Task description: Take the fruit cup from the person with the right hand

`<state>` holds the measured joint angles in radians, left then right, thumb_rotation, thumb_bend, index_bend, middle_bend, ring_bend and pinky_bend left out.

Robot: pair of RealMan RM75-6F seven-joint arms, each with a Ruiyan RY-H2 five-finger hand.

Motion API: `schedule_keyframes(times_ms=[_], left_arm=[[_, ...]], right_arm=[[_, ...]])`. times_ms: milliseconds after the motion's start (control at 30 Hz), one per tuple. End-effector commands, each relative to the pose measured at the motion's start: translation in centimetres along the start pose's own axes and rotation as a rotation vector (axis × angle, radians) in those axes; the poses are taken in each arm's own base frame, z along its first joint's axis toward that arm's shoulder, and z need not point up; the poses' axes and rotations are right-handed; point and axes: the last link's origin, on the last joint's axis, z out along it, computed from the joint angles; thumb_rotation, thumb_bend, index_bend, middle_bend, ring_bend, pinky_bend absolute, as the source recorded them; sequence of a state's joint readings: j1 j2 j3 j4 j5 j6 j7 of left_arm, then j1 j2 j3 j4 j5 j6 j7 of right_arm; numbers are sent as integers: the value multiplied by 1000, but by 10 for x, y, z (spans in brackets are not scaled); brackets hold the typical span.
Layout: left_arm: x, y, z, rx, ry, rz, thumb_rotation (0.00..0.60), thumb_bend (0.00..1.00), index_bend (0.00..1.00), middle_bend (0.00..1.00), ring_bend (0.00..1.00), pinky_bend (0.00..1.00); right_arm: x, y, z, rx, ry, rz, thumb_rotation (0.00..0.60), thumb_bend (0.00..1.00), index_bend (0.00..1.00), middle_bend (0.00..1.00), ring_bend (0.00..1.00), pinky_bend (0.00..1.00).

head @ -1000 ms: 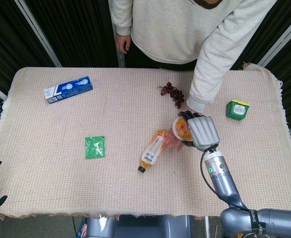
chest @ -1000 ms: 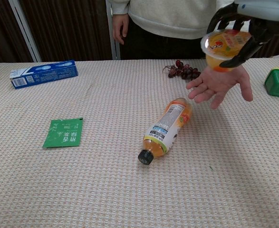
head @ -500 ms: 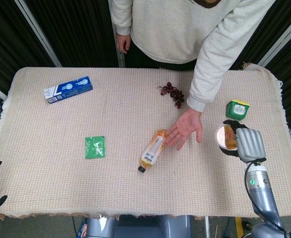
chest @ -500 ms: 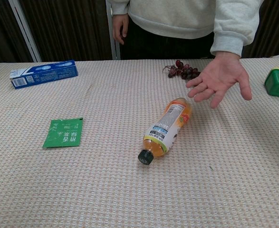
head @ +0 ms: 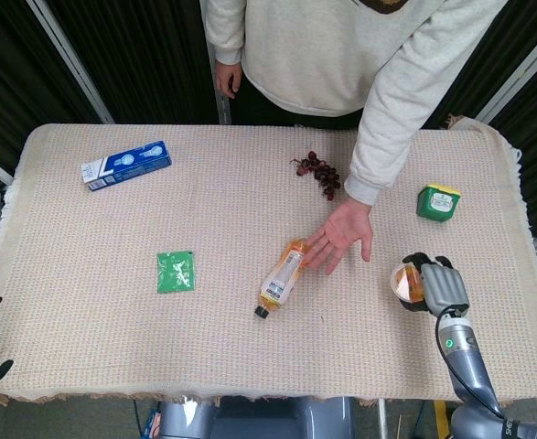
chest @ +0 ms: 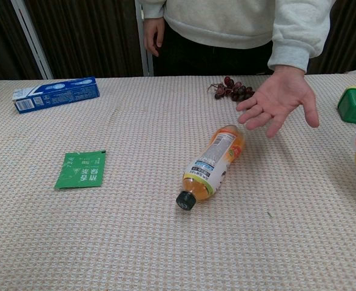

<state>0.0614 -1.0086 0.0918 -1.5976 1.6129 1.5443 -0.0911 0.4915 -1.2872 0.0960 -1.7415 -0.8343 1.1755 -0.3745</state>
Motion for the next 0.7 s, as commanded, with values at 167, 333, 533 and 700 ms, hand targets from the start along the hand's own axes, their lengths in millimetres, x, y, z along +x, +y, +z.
schedule_keyframes(times_ms=[167, 333, 533, 700], left_arm=[[0, 0, 0, -2, -2, -4, 600, 240, 80, 0, 0, 0], [0, -1, 0, -2, -3, -6, 600, 241, 80, 0, 0, 0], [0, -1, 0, -2, -4, -9, 600, 242, 80, 0, 0, 0], [1, -1, 0, -1, -3, -13, 600, 240, 79, 0, 0, 0]], right_arm=[[6, -9, 0, 32, 44, -18, 600, 75, 150, 0, 0, 0], [22, 7, -9, 28, 117, -92, 600, 62, 142, 0, 0, 0], [39, 54, -44, 73, 287, -249, 600, 62, 141, 0, 0, 0], [38, 78, -63, 140, 408, -291, 600, 59, 137, 0, 0, 0]])
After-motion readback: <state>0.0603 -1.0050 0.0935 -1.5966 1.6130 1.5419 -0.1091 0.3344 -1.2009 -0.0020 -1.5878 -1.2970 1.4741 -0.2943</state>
